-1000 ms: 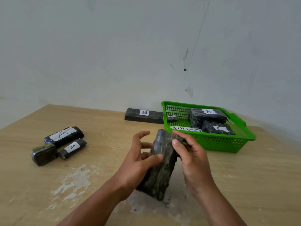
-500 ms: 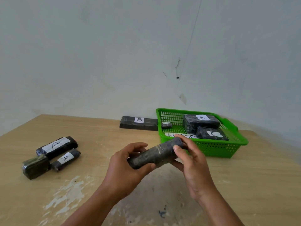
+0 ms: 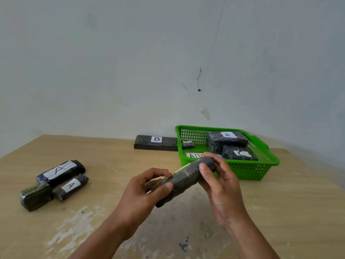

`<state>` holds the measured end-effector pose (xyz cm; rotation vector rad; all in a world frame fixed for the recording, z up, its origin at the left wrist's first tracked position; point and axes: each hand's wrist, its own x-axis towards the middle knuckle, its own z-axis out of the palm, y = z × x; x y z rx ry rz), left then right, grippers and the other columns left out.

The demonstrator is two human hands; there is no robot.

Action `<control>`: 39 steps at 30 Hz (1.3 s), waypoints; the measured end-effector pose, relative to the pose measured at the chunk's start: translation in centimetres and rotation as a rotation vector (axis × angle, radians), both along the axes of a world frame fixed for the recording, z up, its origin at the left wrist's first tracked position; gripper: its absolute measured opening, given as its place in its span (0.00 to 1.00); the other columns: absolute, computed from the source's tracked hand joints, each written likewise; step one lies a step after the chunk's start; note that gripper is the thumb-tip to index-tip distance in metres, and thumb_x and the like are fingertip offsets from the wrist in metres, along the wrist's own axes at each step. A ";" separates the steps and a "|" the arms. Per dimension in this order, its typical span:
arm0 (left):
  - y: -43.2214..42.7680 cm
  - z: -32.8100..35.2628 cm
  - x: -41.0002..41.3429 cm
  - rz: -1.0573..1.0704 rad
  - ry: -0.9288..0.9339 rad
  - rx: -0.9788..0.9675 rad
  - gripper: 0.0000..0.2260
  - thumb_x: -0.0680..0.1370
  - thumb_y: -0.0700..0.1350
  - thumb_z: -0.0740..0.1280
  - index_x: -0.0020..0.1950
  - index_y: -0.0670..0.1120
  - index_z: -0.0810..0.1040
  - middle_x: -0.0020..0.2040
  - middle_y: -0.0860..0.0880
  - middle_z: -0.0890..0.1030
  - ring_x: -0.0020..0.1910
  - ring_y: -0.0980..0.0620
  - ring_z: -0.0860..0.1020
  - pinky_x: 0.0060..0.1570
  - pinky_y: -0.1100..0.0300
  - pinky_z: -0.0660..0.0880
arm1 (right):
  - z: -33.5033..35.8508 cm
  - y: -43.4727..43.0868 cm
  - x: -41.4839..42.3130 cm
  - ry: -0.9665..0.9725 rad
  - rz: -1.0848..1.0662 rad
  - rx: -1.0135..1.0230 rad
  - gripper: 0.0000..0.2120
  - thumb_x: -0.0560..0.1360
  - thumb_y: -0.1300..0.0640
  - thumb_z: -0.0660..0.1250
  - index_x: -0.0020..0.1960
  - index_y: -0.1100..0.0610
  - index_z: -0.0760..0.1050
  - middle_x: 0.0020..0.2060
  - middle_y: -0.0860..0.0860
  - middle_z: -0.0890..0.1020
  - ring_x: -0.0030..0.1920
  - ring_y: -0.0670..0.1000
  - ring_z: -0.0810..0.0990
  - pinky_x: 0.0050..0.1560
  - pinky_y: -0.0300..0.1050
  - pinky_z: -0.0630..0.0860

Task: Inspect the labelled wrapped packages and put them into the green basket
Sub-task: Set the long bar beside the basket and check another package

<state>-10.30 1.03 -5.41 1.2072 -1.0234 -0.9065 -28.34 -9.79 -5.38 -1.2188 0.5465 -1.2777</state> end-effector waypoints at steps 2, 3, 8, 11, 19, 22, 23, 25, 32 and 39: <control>-0.1 -0.3 0.2 -0.028 -0.012 0.003 0.22 0.65 0.51 0.83 0.58 0.58 0.84 0.59 0.50 0.85 0.56 0.46 0.85 0.47 0.57 0.82 | 0.1 0.0 0.0 -0.061 0.028 0.011 0.26 0.65 0.52 0.83 0.61 0.51 0.82 0.58 0.51 0.85 0.60 0.56 0.85 0.63 0.58 0.81; -0.1 -0.4 0.3 -0.046 -0.028 0.004 0.27 0.64 0.51 0.82 0.61 0.59 0.82 0.61 0.52 0.85 0.59 0.47 0.85 0.53 0.54 0.83 | 0.1 -0.1 0.0 -0.099 0.047 0.013 0.31 0.62 0.50 0.86 0.62 0.52 0.81 0.60 0.54 0.83 0.61 0.57 0.84 0.62 0.56 0.82; 0.0 -0.7 -0.2 -0.070 -0.335 -0.037 0.32 0.69 0.39 0.76 0.70 0.60 0.75 0.60 0.57 0.85 0.60 0.53 0.83 0.57 0.58 0.80 | 0.6 0.9 -0.1 -0.150 0.184 -0.046 0.23 0.68 0.64 0.78 0.61 0.59 0.78 0.59 0.63 0.82 0.58 0.59 0.83 0.55 0.48 0.83; -0.1 -1.1 -0.1 0.029 -0.470 -0.110 0.35 0.71 0.37 0.75 0.73 0.61 0.72 0.64 0.61 0.81 0.65 0.55 0.79 0.58 0.57 0.81 | 0.8 1.4 0.0 -0.129 0.221 -0.110 0.23 0.70 0.69 0.73 0.64 0.58 0.78 0.59 0.58 0.84 0.59 0.56 0.83 0.59 0.48 0.82; -0.5 -1.3 -0.2 0.155 -0.441 -0.211 0.37 0.71 0.52 0.75 0.78 0.56 0.67 0.74 0.61 0.70 0.74 0.57 0.72 0.69 0.45 0.76 | 0.0 2.5 1.3 0.034 0.181 -0.258 0.26 0.72 0.74 0.75 0.66 0.55 0.78 0.63 0.54 0.84 0.66 0.55 0.83 0.60 0.45 0.82; -0.1 -0.7 -1.0 0.077 -0.238 -0.230 0.38 0.69 0.59 0.75 0.78 0.60 0.66 0.74 0.61 0.73 0.72 0.65 0.71 0.71 0.48 0.73 | -1.1 2.7 2.4 0.090 0.188 -0.308 0.22 0.75 0.72 0.73 0.66 0.57 0.78 0.69 0.52 0.81 0.71 0.55 0.79 0.68 0.56 0.79; -0.1 -0.6 -1.1 0.082 -0.222 -0.240 0.36 0.69 0.58 0.74 0.77 0.60 0.67 0.73 0.60 0.74 0.72 0.65 0.72 0.70 0.49 0.73 | -1.4 2.9 2.6 0.098 0.205 -0.317 0.21 0.75 0.71 0.73 0.65 0.56 0.79 0.70 0.50 0.80 0.72 0.54 0.78 0.69 0.58 0.78; -0.2 -0.7 -1.3 0.124 -0.216 -0.256 0.31 0.71 0.57 0.74 0.73 0.58 0.72 0.71 0.54 0.77 0.71 0.59 0.75 0.69 0.45 0.75 | -1.5 3.4 2.8 0.101 0.251 -0.323 0.21 0.76 0.72 0.70 0.65 0.55 0.79 0.72 0.50 0.79 0.73 0.55 0.77 0.72 0.58 0.75; -0.1 -0.8 -0.8 0.114 -0.197 -0.270 0.28 0.73 0.54 0.73 0.72 0.54 0.73 0.67 0.51 0.80 0.69 0.52 0.77 0.67 0.41 0.77 | -0.8 3.6 2.3 0.035 0.339 -0.253 0.22 0.82 0.70 0.62 0.75 0.59 0.71 0.70 0.54 0.80 0.73 0.55 0.77 0.68 0.45 0.78; -0.3 -1.1 -0.8 0.104 -0.259 -0.246 0.28 0.73 0.55 0.73 0.72 0.59 0.72 0.69 0.52 0.78 0.70 0.52 0.76 0.67 0.39 0.76 | -1.0 3.4 2.3 0.082 0.357 -0.268 0.23 0.81 0.67 0.62 0.76 0.62 0.71 0.71 0.53 0.80 0.74 0.53 0.76 0.71 0.43 0.75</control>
